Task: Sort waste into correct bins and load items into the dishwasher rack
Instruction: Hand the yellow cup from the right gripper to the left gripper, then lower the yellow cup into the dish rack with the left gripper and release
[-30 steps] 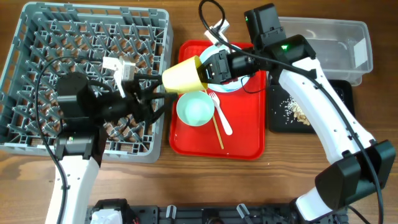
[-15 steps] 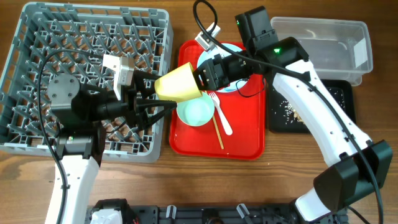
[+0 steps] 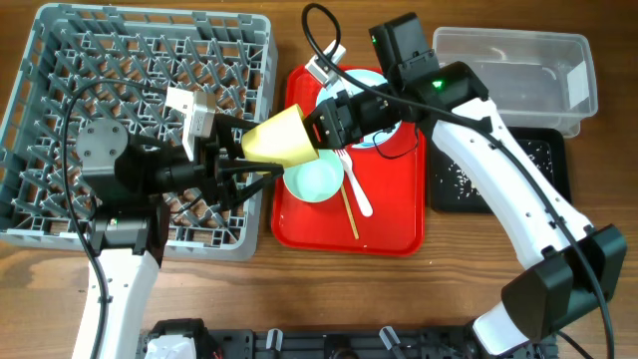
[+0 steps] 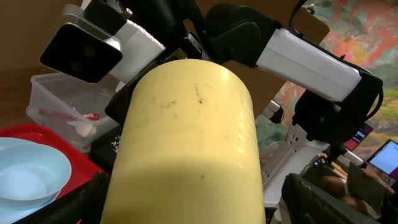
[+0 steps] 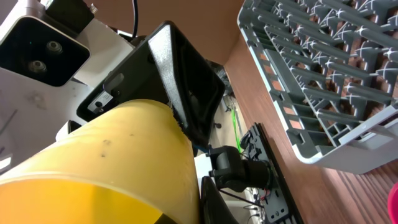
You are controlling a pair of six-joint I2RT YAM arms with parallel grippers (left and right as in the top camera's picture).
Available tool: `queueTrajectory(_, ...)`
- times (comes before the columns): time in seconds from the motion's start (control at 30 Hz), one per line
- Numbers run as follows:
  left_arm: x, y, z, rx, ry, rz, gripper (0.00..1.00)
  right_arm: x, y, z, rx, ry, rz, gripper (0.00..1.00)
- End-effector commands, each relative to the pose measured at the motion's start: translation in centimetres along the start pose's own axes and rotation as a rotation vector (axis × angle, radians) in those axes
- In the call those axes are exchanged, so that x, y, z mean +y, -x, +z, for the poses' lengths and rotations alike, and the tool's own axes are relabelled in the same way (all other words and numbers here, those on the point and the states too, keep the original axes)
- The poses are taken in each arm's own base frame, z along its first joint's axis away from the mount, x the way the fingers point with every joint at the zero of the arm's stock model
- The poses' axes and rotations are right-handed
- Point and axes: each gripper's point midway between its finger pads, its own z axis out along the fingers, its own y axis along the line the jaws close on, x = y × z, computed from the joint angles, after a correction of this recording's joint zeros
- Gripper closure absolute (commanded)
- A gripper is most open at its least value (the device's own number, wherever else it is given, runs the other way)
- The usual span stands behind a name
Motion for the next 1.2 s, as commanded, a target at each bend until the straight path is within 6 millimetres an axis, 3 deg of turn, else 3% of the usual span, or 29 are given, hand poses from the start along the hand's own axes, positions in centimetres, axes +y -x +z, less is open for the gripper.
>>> queueTrajectory(0.0,-0.4,0.3,-0.1,0.005,-0.014,0.011,0.18,0.7,0.0,0.1,0.012,0.037,0.002,0.96)
queueTrajectory(0.07,-0.4,0.3,-0.1,0.004,-0.013,0.011,0.26,0.7,0.0,0.1,0.012,0.037,0.014,0.96)
queueTrajectory(0.43,-0.4,0.3,-0.1,0.004,-0.013,0.012,0.38,0.7,0.0,0.1,0.014,0.037,0.022,0.96)
queueTrajectory(0.73,-0.4,0.3,-0.1,0.004,-0.013,0.012,0.41,0.7,-0.2,0.3,0.02,0.034,0.029,0.94)
queueTrajectory(0.87,-0.4,0.3,-0.1,0.004,-0.013,0.011,0.42,0.5,-0.2,0.4,0.019,0.025,0.03,0.8)
queueTrajectory(0.93,-0.2,0.4,-0.4,-0.002,-0.002,0.011,0.42,0.3,-0.1,0.4,0.015,0.015,0.03,0.67)
queueTrajectory(1.0,0.3,0.6,-0.8,-0.014,0.019,0.006,0.43,-0.1,0.0,0.3,0.006,-0.008,0.04,0.63)
queueTrajectory(1.17,3.7,1.1,-2.7,-0.091,0.187,-0.1,0.41,-4.5,1.6,-1.7,-0.102,-0.239,0.123,0.6)
